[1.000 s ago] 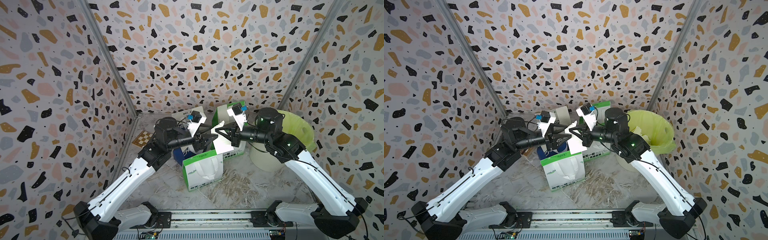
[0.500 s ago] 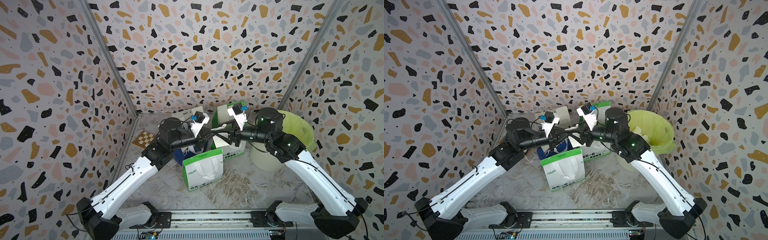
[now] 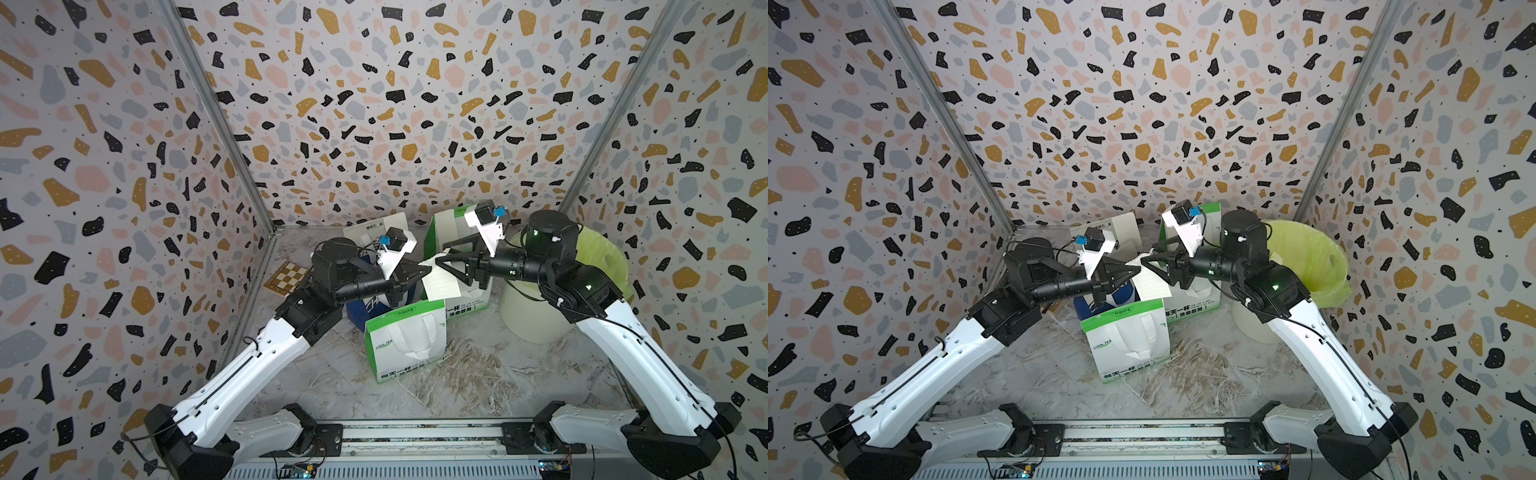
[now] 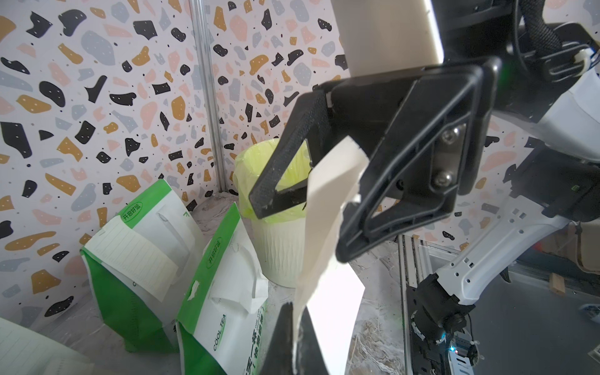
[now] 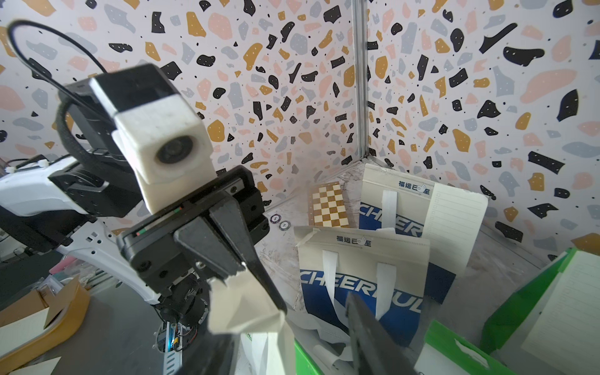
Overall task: Shred takeout receipts and throw away
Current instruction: Shred the takeout receipt.
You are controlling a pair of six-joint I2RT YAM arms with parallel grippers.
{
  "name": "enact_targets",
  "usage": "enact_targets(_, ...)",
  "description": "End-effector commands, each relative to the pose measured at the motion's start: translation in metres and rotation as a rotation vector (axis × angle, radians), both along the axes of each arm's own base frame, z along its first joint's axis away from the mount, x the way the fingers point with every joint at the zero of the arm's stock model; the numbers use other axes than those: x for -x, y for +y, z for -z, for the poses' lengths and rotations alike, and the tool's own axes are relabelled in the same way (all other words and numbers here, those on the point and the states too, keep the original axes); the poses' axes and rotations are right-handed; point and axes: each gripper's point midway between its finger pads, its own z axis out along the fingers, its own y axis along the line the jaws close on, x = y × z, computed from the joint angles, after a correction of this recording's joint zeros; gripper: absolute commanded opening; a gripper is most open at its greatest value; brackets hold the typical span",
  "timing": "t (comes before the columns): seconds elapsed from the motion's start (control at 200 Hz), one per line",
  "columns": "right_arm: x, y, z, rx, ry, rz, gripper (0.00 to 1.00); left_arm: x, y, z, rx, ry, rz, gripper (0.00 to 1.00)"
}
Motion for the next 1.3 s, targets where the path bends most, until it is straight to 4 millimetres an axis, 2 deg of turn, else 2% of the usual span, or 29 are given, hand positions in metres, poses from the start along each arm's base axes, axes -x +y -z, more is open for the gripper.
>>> enact_targets(0.0,0.011,-0.002,-0.021,-0.026,-0.047,-0.041,0.49,0.010,-0.001,-0.005,0.000,-0.025,0.042,0.00)
enact_targets(0.135,0.011,0.000,-0.024,-0.029,-0.049,-0.057,0.46,0.010,-0.001,-0.001,-0.013,-0.016,0.047,0.00)
enact_targets(0.365,0.010,0.006,-0.013,-0.004,-0.018,-0.083,0.31,0.010,-0.001,0.000,-0.022,-0.022,0.048,0.00)
enact_targets(0.601,0.013,0.006,-0.007,0.008,-0.005,-0.097,0.24,0.010,0.000,0.001,-0.031,-0.028,0.043,0.00)
enact_targets(0.816,0.016,0.006,-0.008,0.010,-0.008,-0.114,0.08,0.010,0.001,0.001,-0.038,-0.033,0.036,0.00)
enact_targets(0.916,0.017,0.006,-0.003,0.021,0.002,-0.123,0.06,0.009,0.002,0.001,-0.042,-0.039,0.030,0.00)
enact_targets(0.986,0.019,0.006,-0.001,0.027,0.008,-0.132,0.00,0.008,0.003,0.000,-0.043,-0.048,0.023,0.00)
enact_targets(1.051,0.021,0.006,0.000,0.028,0.012,-0.134,0.00,0.007,0.003,-0.002,-0.043,-0.057,0.016,0.00)
enact_targets(1.086,0.020,0.005,0.000,0.029,0.009,-0.130,0.00,0.007,0.003,-0.002,-0.044,-0.057,0.016,0.08)
enact_targets(1.126,0.019,0.004,-0.001,0.028,0.009,-0.114,0.00,0.007,0.003,-0.002,-0.044,-0.059,0.015,0.26)
enact_targets(1.191,0.015,0.001,-0.002,0.030,0.005,-0.078,0.00,0.011,0.003,-0.004,-0.043,-0.078,0.039,0.43)
enact_targets(1.231,0.012,-0.001,-0.003,0.031,0.003,-0.054,0.00,0.015,0.002,-0.005,-0.037,-0.089,0.056,0.48)
enact_targets(1.296,0.009,-0.003,-0.003,0.030,0.001,-0.027,0.00,0.017,0.002,-0.010,-0.021,-0.107,0.064,0.49)
